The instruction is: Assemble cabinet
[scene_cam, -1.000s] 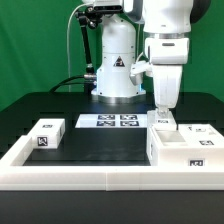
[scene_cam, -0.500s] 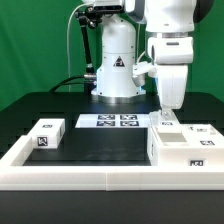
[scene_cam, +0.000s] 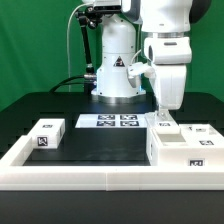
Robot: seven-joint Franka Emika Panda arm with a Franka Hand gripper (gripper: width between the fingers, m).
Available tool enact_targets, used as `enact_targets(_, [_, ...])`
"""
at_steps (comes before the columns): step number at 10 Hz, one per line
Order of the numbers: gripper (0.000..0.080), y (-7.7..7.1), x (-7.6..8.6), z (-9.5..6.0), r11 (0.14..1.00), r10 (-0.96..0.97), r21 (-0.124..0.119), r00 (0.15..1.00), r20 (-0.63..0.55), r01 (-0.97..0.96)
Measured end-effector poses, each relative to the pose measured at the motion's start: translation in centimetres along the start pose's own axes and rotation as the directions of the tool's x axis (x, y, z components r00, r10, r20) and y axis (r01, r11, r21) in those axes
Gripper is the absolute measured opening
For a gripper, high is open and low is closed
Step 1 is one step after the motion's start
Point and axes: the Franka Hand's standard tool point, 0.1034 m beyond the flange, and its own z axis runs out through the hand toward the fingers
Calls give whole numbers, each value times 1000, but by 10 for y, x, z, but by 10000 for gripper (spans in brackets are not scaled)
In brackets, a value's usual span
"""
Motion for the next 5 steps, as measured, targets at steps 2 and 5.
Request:
enact_targets(2, [70,0,0,0,1000,3,-1,1000,0,-3])
enact_targets(5, [70,0,0,0,1000,3,-1,1000,-1,-3])
